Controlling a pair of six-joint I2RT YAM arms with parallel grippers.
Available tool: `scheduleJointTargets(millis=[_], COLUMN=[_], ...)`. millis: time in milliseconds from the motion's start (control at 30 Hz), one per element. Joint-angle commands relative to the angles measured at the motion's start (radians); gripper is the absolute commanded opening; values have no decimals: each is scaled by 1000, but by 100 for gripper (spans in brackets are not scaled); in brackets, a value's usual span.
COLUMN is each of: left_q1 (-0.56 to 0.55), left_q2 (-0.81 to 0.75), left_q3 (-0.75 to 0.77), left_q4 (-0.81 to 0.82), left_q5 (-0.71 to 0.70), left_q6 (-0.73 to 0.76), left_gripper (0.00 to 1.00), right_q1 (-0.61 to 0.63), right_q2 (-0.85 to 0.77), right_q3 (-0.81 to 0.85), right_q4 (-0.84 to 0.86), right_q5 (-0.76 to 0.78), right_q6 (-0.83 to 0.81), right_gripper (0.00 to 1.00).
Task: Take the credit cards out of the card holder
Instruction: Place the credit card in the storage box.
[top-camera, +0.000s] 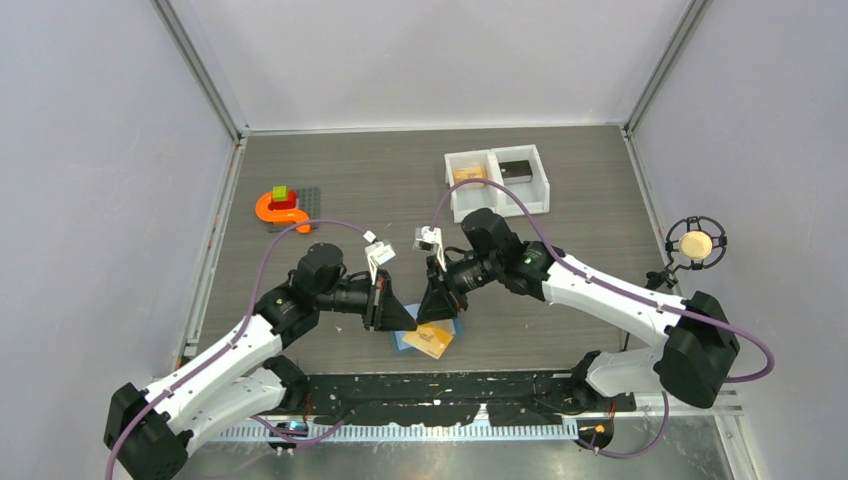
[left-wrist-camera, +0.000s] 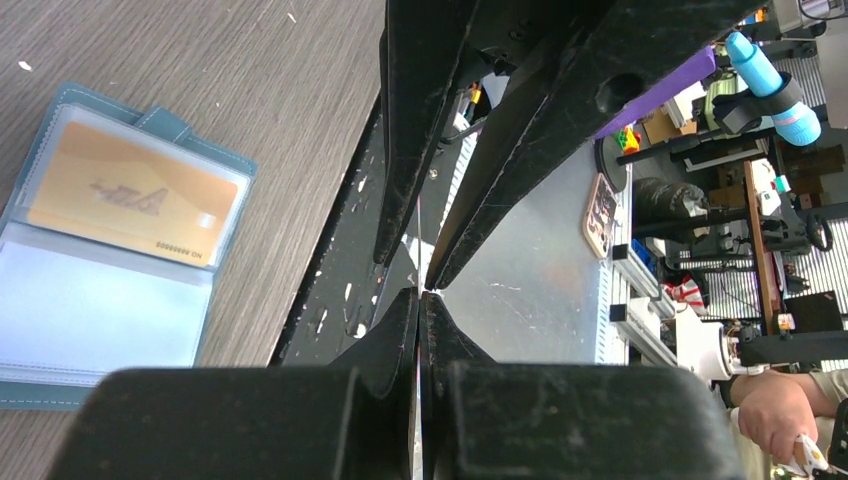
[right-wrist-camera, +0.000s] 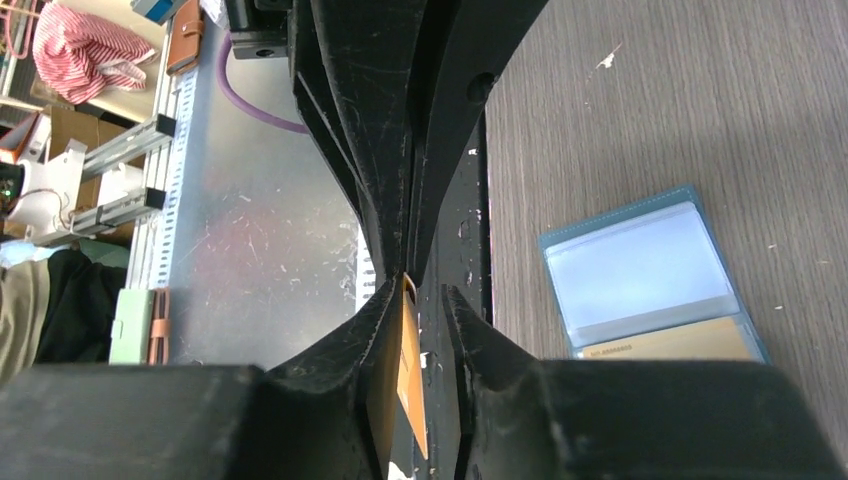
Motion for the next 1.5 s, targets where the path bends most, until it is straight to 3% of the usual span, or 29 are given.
scheduleJointTargets(millis=[0, 33, 67, 233, 367, 500, 700, 800, 867, 933, 1033, 1267, 1400, 1467], left_q1=[-3, -2, -1, 55, 109, 114, 114, 114, 114, 116, 119, 130, 129, 129], left_q2=[-3, -6, -10, -59, -114, -124, -105, -102, -107, -112, -118, -127, -120, -108], left_q3=[4, 6, 6, -23, -81, -138, -171, -187, -201, -211, -203, -152, -98, -75], left_q4=[58, 55, 48, 125, 250, 405, 530, 581, 624, 647, 598, 419, 274, 225], left_q5=[24, 9, -15, -70, -106, -123, -139, -164, -189, -204, -196, -94, -6, 23], left_q6=[-7, -11, -20, -124, -229, -341, -400, -429, -450, -453, -410, -285, -194, -164], left_gripper=[0, 0, 2, 38, 54, 63, 66, 63, 50, 22, 0, 0, 0, 0], right_q1=[-2, -1, -2, -2, -13, -25, -26, -26, -26, -27, -45, -235, -274, -275], right_q2=[12, 8, 3, -78, -163, -214, -255, -277, -294, -311, -326, -298, -240, -193], right_q3=[-5, -11, -28, -107, -159, -212, -306, -354, -387, -405, -392, -214, -69, -4], right_q4=[58, 73, 113, 381, 554, 687, 796, 862, 865, 867, 830, 524, 257, 140], right_q5=[-58, -59, -60, -12, 239, 417, 656, 718, 750, 745, 657, 148, -38, -82], right_q6=[8, 26, 40, 265, 428, 584, 759, 819, 835, 829, 735, 475, 269, 198], right_gripper=[22, 11, 7, 5, 5, 5, 5, 5, 5, 5, 13, 40, 51, 51])
